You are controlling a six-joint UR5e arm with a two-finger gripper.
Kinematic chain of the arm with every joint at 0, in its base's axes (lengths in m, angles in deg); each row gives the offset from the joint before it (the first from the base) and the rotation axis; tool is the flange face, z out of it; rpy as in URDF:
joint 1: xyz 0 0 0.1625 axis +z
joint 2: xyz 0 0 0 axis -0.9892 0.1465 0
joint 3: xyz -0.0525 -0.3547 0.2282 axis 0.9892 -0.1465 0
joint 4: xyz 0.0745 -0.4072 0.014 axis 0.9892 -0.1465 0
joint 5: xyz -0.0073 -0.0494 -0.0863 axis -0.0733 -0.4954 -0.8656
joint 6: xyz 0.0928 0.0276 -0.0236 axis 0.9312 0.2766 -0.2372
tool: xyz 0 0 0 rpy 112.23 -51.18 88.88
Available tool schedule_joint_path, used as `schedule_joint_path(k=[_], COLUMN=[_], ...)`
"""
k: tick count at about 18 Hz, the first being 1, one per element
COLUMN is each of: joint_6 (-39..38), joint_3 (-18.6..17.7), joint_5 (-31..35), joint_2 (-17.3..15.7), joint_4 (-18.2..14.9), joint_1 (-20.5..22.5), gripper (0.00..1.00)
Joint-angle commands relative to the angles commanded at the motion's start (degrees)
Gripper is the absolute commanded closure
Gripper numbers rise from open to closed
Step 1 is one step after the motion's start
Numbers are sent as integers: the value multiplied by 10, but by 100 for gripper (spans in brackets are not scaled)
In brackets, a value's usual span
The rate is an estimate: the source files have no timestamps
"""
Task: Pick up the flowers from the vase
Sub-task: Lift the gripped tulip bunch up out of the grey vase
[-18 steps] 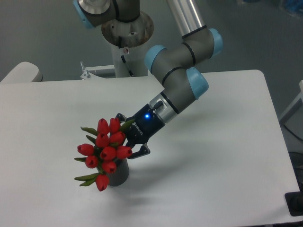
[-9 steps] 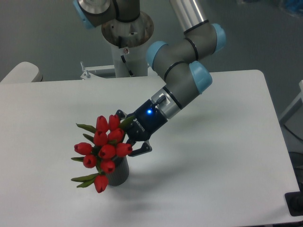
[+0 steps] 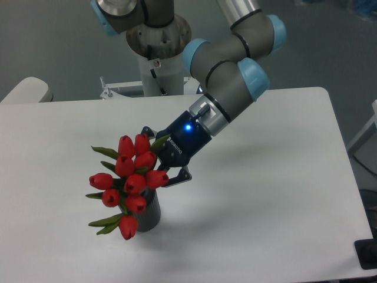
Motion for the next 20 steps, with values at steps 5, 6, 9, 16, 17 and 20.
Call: schedule_joint_path(k=[5, 6, 9, 16, 17, 20], joint_6=[-58, -64, -71, -126, -128, -135], joint_3=[40, 44, 53, 91, 93, 99], joint_5=[1, 1, 0, -7, -13, -18], joint_2=[-1, -1, -1, 0, 0, 0], joint_4=[0, 0, 0, -1, -1, -1], joint_1=[-1, 0, 2, 7, 9, 16], gripper=[64, 65, 67, 68, 68, 72])
